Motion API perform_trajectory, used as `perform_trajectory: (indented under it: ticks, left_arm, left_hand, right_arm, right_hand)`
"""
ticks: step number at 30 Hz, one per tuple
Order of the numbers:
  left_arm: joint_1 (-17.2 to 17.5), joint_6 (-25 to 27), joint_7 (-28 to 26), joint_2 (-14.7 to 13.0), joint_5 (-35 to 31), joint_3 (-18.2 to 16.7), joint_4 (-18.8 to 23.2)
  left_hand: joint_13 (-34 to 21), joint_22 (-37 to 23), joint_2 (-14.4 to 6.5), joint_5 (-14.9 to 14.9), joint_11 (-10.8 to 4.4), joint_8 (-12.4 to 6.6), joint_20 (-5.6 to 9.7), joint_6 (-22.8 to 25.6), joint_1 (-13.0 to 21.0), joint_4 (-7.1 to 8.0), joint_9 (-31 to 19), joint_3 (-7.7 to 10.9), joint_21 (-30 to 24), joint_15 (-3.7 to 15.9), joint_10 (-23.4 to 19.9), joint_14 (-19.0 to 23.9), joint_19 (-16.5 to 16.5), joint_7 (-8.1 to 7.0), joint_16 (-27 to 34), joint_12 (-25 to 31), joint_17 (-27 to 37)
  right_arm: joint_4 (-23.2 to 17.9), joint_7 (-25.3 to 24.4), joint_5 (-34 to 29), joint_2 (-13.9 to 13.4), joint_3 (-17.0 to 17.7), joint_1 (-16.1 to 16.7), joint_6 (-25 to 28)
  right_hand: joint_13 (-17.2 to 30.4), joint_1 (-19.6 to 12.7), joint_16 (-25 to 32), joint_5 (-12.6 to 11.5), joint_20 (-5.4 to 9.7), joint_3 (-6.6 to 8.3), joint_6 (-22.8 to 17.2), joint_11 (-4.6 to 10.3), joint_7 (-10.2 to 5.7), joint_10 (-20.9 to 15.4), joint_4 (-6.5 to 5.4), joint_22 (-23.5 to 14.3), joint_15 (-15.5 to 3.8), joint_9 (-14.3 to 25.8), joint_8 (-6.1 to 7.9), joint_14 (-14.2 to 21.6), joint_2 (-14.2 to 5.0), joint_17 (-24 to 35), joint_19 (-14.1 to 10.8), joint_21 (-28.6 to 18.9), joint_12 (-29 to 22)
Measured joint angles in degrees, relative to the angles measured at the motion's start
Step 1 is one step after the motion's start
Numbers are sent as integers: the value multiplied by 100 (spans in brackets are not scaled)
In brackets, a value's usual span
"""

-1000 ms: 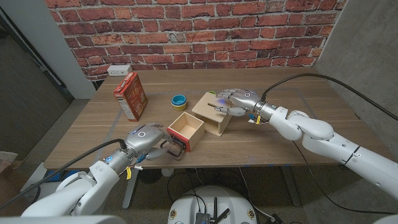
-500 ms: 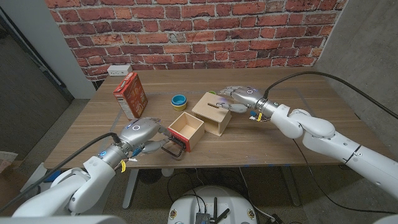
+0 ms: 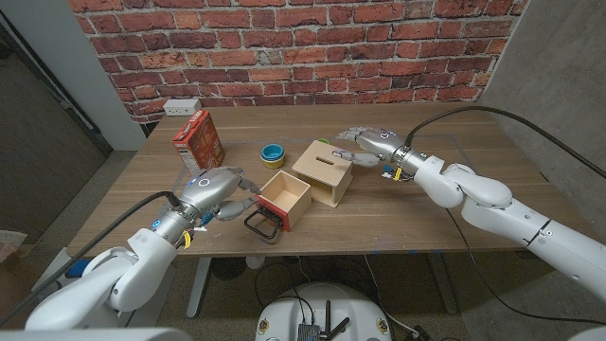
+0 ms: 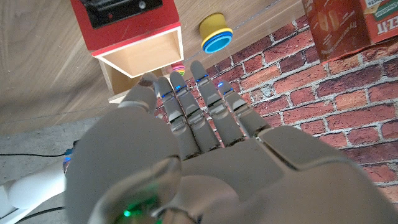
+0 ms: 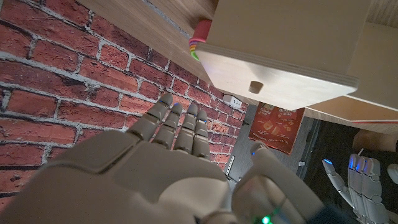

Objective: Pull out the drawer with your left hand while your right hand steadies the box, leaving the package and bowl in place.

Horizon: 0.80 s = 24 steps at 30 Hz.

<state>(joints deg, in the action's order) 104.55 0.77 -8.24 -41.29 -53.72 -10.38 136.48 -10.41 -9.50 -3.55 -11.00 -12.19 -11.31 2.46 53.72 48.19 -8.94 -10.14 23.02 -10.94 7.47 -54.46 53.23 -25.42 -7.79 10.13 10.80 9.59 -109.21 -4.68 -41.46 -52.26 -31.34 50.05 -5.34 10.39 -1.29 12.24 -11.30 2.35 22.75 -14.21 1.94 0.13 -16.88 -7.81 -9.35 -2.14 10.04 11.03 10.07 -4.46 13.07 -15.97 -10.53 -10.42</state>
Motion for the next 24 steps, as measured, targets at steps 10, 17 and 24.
perform_trajectory:
  ticks: [10,17,24]
  left_arm:
    - [-525,222,-152,161,334,334,-211]
    - [-912,371,-290,153,575,589,-403]
    - [-1363,521,-396,69,868,901,-614]
  left_hand:
    - [0,0,8,0,6,44,0,-85,-54,-14,-15,47,0,-33,101,-77,0,25,0,-22,1]
    - [0,0,30,0,8,54,0,-155,-75,-31,-15,79,0,-42,160,-127,0,49,0,-44,1]
    - [0,0,30,0,18,72,0,-213,-136,-47,-15,99,0,-62,252,-208,1,45,-44,-44,1]
  right_arm:
    - [83,-98,210,48,61,-12,113]
    - [172,-136,374,98,82,-51,178]
    - [297,-167,531,160,83,-134,226]
  right_hand:
    - [0,0,0,0,0,0,0,0,0,0,0,0,0,0,0,0,0,0,0,0,0]
    - [0,0,0,0,10,0,0,0,0,0,0,0,0,0,0,0,0,0,-73,-28,0]
    - [0,0,0,0,-1,0,0,0,0,0,0,-14,0,0,0,0,0,0,-185,-51,0]
